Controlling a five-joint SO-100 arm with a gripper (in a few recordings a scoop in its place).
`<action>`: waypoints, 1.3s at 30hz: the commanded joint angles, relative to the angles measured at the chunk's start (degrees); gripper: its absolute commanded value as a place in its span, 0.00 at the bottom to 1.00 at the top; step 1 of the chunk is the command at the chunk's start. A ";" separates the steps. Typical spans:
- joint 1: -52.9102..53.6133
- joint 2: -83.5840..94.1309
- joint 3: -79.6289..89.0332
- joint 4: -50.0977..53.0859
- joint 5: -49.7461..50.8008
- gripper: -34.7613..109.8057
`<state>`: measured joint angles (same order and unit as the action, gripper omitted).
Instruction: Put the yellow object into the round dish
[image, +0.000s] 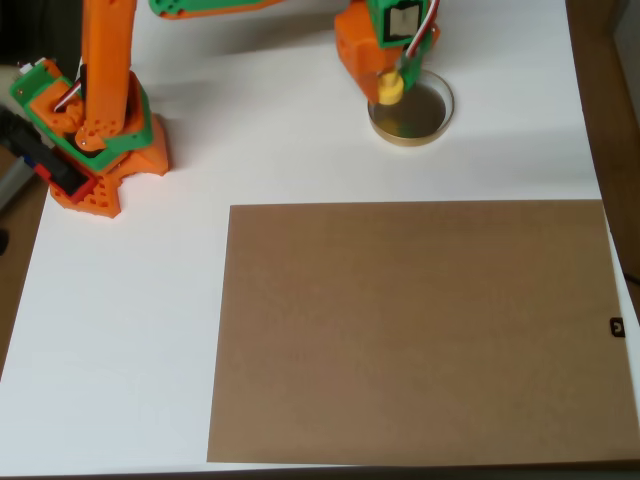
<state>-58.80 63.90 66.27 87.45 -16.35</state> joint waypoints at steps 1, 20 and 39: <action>-1.32 0.18 -6.77 1.05 0.53 0.24; -0.53 -7.21 -15.91 3.96 0.26 0.33; 2.72 9.23 -4.83 5.45 -4.57 0.45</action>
<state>-56.25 60.73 58.18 92.55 -18.98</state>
